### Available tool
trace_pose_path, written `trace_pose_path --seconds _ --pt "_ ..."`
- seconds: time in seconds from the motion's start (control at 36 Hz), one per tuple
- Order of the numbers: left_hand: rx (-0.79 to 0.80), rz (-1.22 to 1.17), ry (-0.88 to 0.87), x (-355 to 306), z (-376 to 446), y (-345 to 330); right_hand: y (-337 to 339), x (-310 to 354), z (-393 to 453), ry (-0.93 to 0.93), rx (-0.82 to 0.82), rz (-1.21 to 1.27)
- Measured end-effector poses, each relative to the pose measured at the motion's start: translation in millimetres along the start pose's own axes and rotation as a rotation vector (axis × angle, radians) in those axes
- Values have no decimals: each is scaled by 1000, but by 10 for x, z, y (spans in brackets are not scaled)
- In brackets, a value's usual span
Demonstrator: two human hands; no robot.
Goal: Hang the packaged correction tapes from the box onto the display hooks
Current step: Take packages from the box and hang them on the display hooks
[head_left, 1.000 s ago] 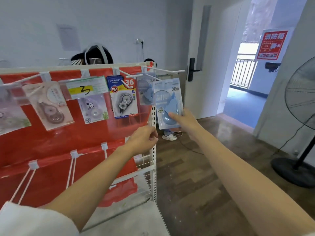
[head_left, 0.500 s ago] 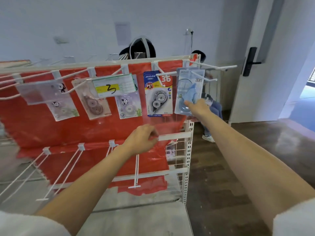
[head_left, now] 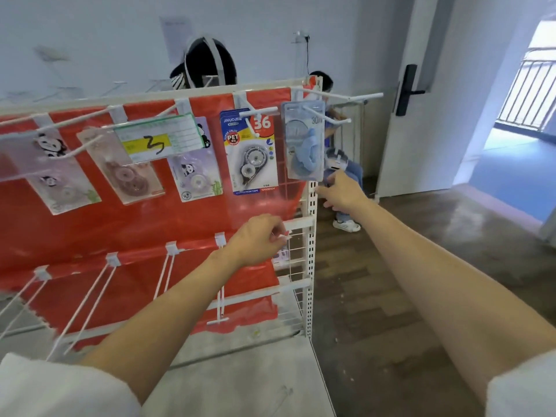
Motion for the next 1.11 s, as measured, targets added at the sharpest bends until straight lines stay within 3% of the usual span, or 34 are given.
trace_pose_path --seconds 0.33,0.53,0.72,1.11 --pt "180 -11 -239 -922 -110 -638 205 -430 -1185 -40 -42 -348" --pt "337 -30 -333 -1140 -532 -1252 32 -1067 -1809 -215 -64 -335" --pt "528 -38 -300 -951 -1123 -2054 -693 -1794 -2474 -389 10 -254" --pt "951 102 -163 -41 -2570 -4221 -2826 -3676 -3954 -768 246 22"
Point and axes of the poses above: each hand's wrist, its own z-axis towards the middle knuckle, its own y-axis out of the back of the hand, x = y × z, the point moved 10 cm from there along z, towards the middle knuckle, and after that the axes turned 2 degrees about x, right-handed, at the moved point
